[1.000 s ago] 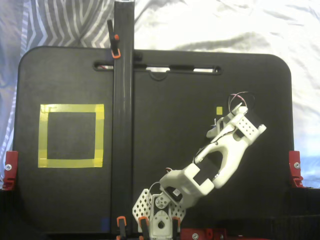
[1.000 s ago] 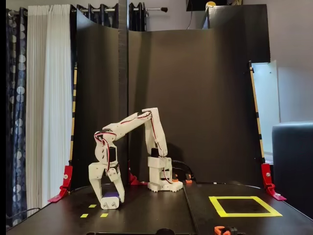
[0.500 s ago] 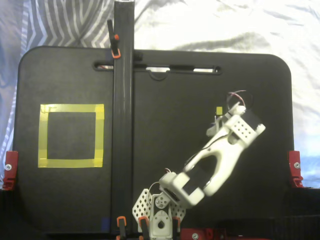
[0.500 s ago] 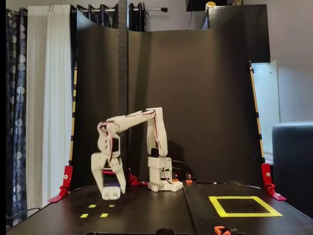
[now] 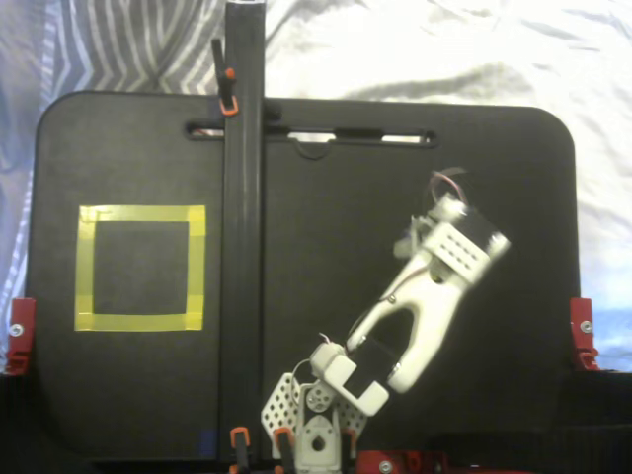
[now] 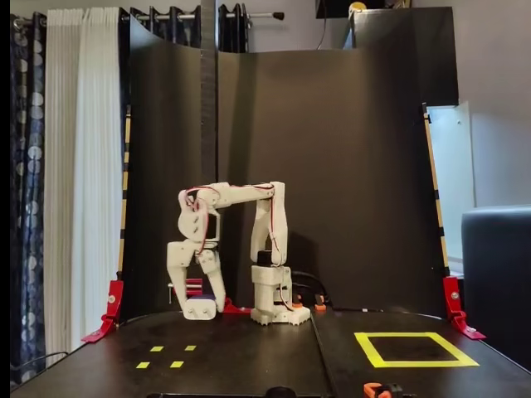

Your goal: Grasp a block and put it in the designated area.

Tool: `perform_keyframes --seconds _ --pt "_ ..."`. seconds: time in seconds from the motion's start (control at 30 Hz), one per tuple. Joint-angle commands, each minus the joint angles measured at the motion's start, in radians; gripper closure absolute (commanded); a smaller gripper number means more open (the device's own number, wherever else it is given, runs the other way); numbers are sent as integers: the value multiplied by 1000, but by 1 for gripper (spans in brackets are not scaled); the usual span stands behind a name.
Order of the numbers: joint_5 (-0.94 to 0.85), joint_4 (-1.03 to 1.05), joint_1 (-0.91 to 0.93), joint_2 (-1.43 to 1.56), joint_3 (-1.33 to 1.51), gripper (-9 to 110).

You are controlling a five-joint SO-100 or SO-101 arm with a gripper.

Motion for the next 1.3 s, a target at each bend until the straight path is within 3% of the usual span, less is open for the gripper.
perform_keyframes --seconds 0.0,0.57,1.27 --pt "84 -17 -61 41 -5 80" --pt "658 -57 -577 -11 -6 80" --pt "1184 -118 -1129 -149 -64 80"
